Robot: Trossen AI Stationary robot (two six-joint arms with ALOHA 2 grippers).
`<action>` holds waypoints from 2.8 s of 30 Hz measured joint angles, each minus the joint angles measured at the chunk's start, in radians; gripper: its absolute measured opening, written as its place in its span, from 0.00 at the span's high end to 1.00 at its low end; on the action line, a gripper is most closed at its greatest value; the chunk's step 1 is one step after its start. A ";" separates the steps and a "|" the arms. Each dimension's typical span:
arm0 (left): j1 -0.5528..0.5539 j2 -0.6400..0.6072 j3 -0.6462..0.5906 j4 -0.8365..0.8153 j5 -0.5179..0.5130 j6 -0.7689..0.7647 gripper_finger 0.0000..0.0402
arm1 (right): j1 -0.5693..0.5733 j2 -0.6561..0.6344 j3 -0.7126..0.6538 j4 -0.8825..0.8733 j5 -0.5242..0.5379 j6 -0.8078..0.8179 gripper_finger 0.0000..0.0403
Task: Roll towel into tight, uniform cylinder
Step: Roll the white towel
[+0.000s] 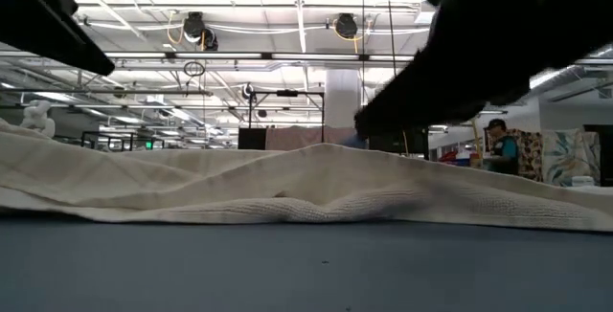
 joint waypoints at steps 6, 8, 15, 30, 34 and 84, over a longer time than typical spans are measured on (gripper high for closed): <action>0.030 0.000 0.000 0.000 -0.004 0.026 0.35 | 0.011 -0.031 0.043 -0.251 -0.018 0.070 0.57; 0.038 0.000 -0.003 0.005 -0.005 0.026 0.35 | 0.027 -0.062 0.046 -0.306 -0.017 0.093 0.57; 0.087 0.000 -0.036 0.133 -0.005 0.125 0.35 | 0.136 -0.145 0.042 -0.542 0.025 0.189 0.57; 0.256 0.000 -0.073 0.237 0.082 0.344 0.35 | 0.239 -0.138 -0.173 -0.318 0.082 0.410 0.72; 0.312 0.020 -0.073 0.198 0.123 0.333 0.35 | 0.252 -0.138 -0.210 -0.300 0.059 0.469 0.78; -0.002 0.002 -0.073 -0.017 0.141 -0.034 0.35 | 0.094 -0.133 -0.228 -0.418 0.039 0.389 0.85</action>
